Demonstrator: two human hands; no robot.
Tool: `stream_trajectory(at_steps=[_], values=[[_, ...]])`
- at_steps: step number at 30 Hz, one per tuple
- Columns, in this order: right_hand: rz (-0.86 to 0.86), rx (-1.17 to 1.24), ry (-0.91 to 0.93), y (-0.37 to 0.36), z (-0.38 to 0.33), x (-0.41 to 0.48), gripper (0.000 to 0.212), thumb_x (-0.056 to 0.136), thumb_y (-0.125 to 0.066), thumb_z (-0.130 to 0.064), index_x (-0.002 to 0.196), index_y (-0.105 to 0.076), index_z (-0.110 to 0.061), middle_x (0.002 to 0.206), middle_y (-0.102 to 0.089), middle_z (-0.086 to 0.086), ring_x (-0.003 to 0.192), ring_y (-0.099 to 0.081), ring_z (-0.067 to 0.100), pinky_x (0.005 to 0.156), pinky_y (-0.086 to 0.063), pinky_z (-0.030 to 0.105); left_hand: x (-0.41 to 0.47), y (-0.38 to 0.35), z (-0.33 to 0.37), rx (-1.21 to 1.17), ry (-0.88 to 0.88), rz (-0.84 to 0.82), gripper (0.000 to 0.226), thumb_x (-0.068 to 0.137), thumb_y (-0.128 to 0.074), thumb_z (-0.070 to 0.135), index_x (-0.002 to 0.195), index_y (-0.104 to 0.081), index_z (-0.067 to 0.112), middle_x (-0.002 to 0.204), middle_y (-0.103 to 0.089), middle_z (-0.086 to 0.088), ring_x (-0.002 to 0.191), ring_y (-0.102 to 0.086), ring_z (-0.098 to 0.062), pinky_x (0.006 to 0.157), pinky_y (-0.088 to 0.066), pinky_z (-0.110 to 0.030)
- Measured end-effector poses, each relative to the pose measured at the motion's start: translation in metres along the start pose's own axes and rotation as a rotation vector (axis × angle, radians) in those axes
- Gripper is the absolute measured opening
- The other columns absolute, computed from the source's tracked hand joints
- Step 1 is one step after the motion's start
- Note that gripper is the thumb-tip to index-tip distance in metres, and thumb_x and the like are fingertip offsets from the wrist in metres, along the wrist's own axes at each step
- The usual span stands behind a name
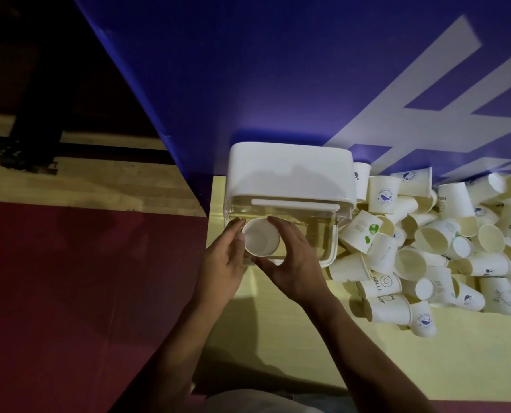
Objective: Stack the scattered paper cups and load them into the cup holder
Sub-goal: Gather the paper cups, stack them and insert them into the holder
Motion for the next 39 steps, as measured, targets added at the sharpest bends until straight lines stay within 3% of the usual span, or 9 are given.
stream_trajectory(at_steps=[5,7,12,18,27,30,33,37,39], values=[[-0.07,0.021,-0.058,-0.008,0.01,0.002,0.079,0.082,-0.082,-0.054,0.145,-0.05,-0.018,0.141,-0.056,-0.006,0.125,-0.047,-0.004,0.1,-0.03,0.002,0.003,-0.005,-0.008,0.043,0.033,-0.028,0.037,0.108,-0.048,0.03,0.144,-0.056,0.031,0.123,-0.06,0.034,0.113,-0.055,0.02,0.089,-0.04,-0.001],[-0.091,0.025,-0.079,-0.01,0.014,0.002,0.077,0.085,-0.078,-0.054,0.147,-0.048,-0.02,0.143,-0.055,-0.007,0.124,-0.044,-0.007,0.099,-0.031,0.002,0.003,-0.005,-0.011,0.062,0.048,-0.028,0.038,0.107,-0.048,0.031,0.144,-0.055,0.034,0.123,-0.062,0.03,0.11,-0.057,0.019,0.087,-0.041,-0.001],[-0.128,0.035,-0.113,-0.017,0.021,0.002,0.076,0.089,-0.074,-0.053,0.151,-0.044,-0.023,0.147,-0.053,-0.008,0.132,-0.05,0.007,0.105,-0.043,0.022,0.004,-0.006,-0.015,0.101,0.077,-0.035,0.039,0.107,-0.048,0.035,0.146,-0.053,0.037,0.128,-0.061,0.024,0.107,-0.057,0.021,0.085,-0.041,0.0],[-0.141,0.047,-0.133,-0.02,0.025,0.001,0.076,0.089,-0.074,-0.052,0.153,-0.043,-0.023,0.148,-0.052,-0.009,0.134,-0.049,0.006,0.106,-0.043,0.022,0.005,-0.006,-0.018,0.135,0.076,-0.035,0.04,0.107,-0.048,0.038,0.146,-0.051,0.04,0.133,-0.065,0.015,0.114,-0.062,0.004,0.086,-0.043,-0.002],[-0.14,0.06,-0.149,-0.022,0.027,0.002,0.078,0.089,-0.072,-0.054,0.155,-0.04,-0.026,0.15,-0.05,-0.01,0.136,-0.047,0.005,0.11,-0.044,0.026,0.005,-0.006,-0.022,0.179,0.09,-0.055,0.041,0.107,-0.046,0.039,0.148,-0.049,0.04,0.131,-0.068,0.01,0.111,-0.064,0.0,0.086,-0.048,-0.01],[-0.152,0.049,-0.192,-0.025,0.033,-0.004,0.093,0.087,-0.07,-0.064,0.16,-0.027,-0.027,0.155,-0.047,-0.007,0.141,-0.044,0.008,0.112,-0.041,0.027,0.005,-0.006,-0.023,0.186,0.128,-0.072,0.041,0.108,-0.042,0.039,0.149,-0.049,0.036,0.128,-0.065,0.015,0.11,-0.059,0.003,0.083,-0.042,-0.004],[-0.202,-0.043,-0.295,-0.033,0.051,-0.019,0.103,0.084,-0.058,-0.079,0.162,-0.016,-0.026,0.159,-0.044,-0.001,0.145,-0.04,0.017,0.115,-0.04,0.039,0.0,-0.008,-0.029,0.202,0.195,-0.092,0.041,0.109,-0.035,0.041,0.146,-0.05,0.032,0.118,-0.065,0.016,0.102,-0.058,0.001,0.076,-0.036,-0.002],[-0.244,-0.179,-0.32,-0.045,0.064,-0.036,0.093,0.088,-0.038,-0.085,0.16,-0.022,-0.028,0.16,-0.041,-0.007,0.146,-0.038,0.016,0.116,-0.034,0.05,-0.008,-0.011,-0.037,0.172,0.273,-0.144,0.033,0.11,-0.031,0.042,0.131,-0.056,0.04,0.095,-0.062,0.027,0.093,-0.061,0.003,0.071,-0.037,-0.004],[-0.24,-0.212,-0.323,-0.05,0.064,-0.036,0.088,0.089,-0.029,-0.086,0.158,-0.025,-0.031,0.156,-0.046,-0.01,0.144,-0.04,0.014,0.115,-0.031,0.053,-0.009,-0.014,-0.04,0.15,0.275,-0.16,0.038,0.108,-0.029,0.047,0.136,-0.054,0.038,0.108,-0.067,0.018,0.107,-0.064,-0.01,0.08,-0.042,-0.017]])
Point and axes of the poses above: each hand's wrist, its own x-axis towards the middle knuckle, its own y-axis out of the back of the hand, z = x × y, the point moved 8 cm from there along x, towards the middle knuckle
